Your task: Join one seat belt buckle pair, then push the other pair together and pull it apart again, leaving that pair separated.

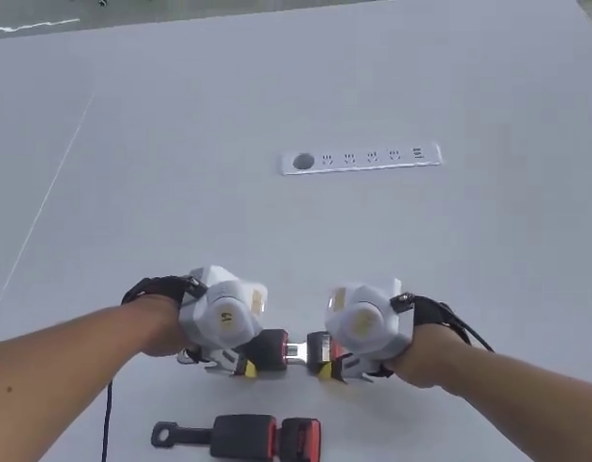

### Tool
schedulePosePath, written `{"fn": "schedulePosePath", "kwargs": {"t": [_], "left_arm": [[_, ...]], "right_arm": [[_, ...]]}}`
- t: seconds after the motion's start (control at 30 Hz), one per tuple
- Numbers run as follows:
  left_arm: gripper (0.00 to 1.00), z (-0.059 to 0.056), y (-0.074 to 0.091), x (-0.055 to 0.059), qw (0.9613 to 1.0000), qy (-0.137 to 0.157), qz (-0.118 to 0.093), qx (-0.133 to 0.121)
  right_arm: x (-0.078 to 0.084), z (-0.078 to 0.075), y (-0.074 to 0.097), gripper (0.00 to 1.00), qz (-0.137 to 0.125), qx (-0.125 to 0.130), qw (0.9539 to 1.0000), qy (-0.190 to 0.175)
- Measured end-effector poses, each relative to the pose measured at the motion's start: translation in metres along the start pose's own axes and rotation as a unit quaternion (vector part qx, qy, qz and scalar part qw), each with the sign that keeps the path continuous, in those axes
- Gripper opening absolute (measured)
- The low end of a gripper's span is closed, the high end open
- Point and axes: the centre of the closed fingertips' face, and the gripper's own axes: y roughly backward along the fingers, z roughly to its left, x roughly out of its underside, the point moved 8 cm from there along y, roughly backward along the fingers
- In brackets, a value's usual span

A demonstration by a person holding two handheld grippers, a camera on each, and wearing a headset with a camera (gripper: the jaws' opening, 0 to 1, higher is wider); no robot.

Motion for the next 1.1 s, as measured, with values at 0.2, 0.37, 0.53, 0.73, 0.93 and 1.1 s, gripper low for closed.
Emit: {"fn": "schedulePosePath", "kwargs": {"t": [0.2,0.37,0.53,0.73,0.93,1.1], "left_arm": [[0.34,-0.001,0.0,0.0,1.0,0.002,0.006,0.001],[0.34,0.0,0.0,0.0,0.9999,0.0,0.011,0.002],[0.34,0.0,0.0,0.0,0.9999,0.0,0.015,0.001],[0.35,0.001,-0.001,0.001,0.9999,-0.001,0.017,0.001],[0.35,0.002,0.0,0.001,0.9999,-0.002,0.016,0.003],[0.35,0.003,0.001,0.0,0.9998,-0.005,0.016,0.004]], "right_arm": [[0.021,-0.001,0.015,0.36,-0.007,0.001,1.0,-0.006],[0.039,-0.001,0.026,0.36,-0.008,0.004,0.9999,-0.013],[0.051,-0.004,0.035,0.36,-0.007,0.008,0.9998,-0.017],[0.068,-0.006,0.043,0.37,-0.006,0.016,0.9995,-0.027],[0.084,-0.003,0.057,0.37,-0.009,0.022,0.9991,-0.035],[0.097,-0.002,0.067,0.38,-0.007,0.024,0.999,-0.036]]}}
